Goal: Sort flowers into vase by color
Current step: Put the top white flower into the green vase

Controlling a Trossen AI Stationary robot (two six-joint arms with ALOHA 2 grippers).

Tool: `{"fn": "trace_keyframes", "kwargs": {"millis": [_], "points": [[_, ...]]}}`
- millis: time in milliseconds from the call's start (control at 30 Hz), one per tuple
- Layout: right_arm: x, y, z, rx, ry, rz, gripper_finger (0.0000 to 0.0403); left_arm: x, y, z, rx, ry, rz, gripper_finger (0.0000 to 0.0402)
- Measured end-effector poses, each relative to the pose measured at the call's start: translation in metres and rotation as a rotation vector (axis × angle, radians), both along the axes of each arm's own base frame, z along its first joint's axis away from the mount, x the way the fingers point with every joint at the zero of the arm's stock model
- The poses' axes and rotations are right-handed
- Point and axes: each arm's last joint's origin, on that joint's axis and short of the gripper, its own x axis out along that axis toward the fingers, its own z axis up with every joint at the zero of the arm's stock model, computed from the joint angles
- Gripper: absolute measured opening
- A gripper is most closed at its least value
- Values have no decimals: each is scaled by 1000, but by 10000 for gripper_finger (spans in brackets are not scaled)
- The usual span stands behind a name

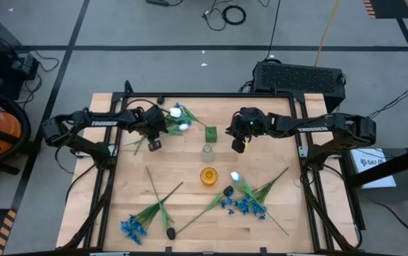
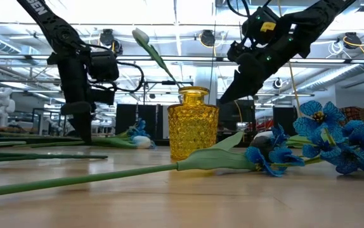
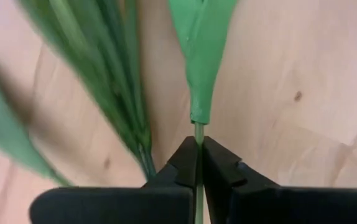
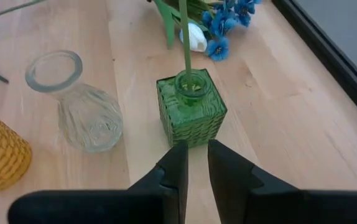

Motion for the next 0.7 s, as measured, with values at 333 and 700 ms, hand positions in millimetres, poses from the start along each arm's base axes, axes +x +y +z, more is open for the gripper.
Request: {"fn": "trace_keyframes", "kwargs": {"millis": [333, 700], "points": [[0, 0, 0, 1, 0, -1, 54, 3, -2, 26, -87, -99, 110, 13], [0, 0, 0, 2, 0, -1, 54, -17, -13, 75, 74, -310, 223, 13]]}}
